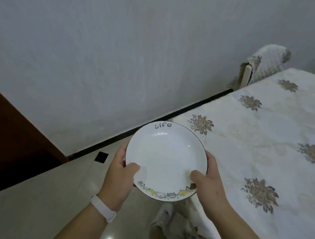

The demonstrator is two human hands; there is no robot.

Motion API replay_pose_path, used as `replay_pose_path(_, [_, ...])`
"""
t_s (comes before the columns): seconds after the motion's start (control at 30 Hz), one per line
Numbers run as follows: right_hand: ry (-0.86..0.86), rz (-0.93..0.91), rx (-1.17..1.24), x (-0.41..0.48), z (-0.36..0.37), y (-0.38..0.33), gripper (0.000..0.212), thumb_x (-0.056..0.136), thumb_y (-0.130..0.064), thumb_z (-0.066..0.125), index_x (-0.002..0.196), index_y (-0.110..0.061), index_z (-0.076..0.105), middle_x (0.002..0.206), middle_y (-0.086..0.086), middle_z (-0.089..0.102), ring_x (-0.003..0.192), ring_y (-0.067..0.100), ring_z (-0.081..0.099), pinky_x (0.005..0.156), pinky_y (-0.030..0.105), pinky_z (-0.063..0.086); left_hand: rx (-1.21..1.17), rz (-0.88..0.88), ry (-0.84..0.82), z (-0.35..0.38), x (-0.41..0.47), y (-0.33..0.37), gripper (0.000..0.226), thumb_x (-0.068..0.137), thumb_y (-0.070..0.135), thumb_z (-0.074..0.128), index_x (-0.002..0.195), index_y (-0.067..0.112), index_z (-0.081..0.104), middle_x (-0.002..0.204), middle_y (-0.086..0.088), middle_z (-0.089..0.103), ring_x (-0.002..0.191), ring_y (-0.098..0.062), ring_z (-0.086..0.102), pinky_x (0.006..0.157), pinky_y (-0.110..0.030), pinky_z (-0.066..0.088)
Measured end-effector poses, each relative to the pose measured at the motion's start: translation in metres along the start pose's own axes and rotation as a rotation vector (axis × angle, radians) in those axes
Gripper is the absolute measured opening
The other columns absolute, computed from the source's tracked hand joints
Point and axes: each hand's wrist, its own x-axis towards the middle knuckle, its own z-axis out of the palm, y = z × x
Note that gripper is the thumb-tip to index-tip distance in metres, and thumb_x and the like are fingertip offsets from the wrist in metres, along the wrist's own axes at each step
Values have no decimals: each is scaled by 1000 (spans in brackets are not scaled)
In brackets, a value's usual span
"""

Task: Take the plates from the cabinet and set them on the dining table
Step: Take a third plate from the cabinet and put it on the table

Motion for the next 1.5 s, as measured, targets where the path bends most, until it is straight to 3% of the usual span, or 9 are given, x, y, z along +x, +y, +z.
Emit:
replay_pose_path(0.4, [57,12,147,197,-19,-26,71,65,-18,50,129,-48,47,120,-13,60,98,12,64,62,27,55,171,-36,-67,72,196,39,59,81,0,53,129,34,56,111,4,71,95,-19,69,61,-28,56])
replay_pose_path(0.53, [143,-20,173,230,-53,-39,63,65,-17,51,115,-56,50,107,-23,63,90,4,64,57,18,51,176,12,-172,121,244,50,61,82,-7,52,119,40,59,112,5,71,96,-13,68,65,-25,55])
replay_pose_path(0.63, [222,-15,192,238,-81,-43,63,67,-16,50,109,-62,48,98,-30,62,82,-1,64,55,17,51,184,9,-250,156,264,46,64,84,-12,50,118,41,59,113,4,71,101,-18,67,71,-31,55])
replay_pose_path(0.83, [420,29,171,226,-122,-24,65,70,-19,50,108,-71,40,99,-34,61,80,-2,64,55,17,52,250,-10,-466,214,288,31,64,83,-14,51,117,41,59,105,14,73,94,-9,69,67,-20,55])
replay_pose_path(1.0, [567,85,187,218,-135,-5,63,68,-25,51,108,-72,38,100,-37,60,82,-5,62,56,16,51,264,-100,-590,245,302,13,61,70,6,54,124,35,60,117,-3,70,105,-26,66,79,-41,58])
replay_pose_path(1.1, [637,114,208,217,-138,0,63,69,-25,51,109,-72,38,100,-37,59,85,-4,62,61,20,53,264,-123,-677,261,316,2,59,71,5,53,114,43,65,107,3,74,95,-20,70,66,-29,57])
replay_pose_path(1.27, [764,182,232,227,-137,3,63,70,-24,50,107,-73,36,99,-39,58,86,-7,60,62,19,52,297,-166,-804,286,344,-13,62,70,5,52,114,47,64,110,8,72,99,-16,68,68,-27,56])
replay_pose_path(1.4, [890,244,258,246,-129,5,65,71,-25,52,123,-61,37,100,-34,60,88,-5,61,62,17,52,318,-230,-930,310,380,-19,62,75,0,52,113,48,64,112,7,72,102,-19,67,76,-37,59])
replay_pose_path(1.5, [962,281,273,267,-126,9,67,72,-24,53,129,-55,37,100,-33,61,88,-4,62,68,26,55,347,-234,-999,329,407,-24,63,75,1,52,112,50,64,109,11,72,98,-13,68,71,-29,58])
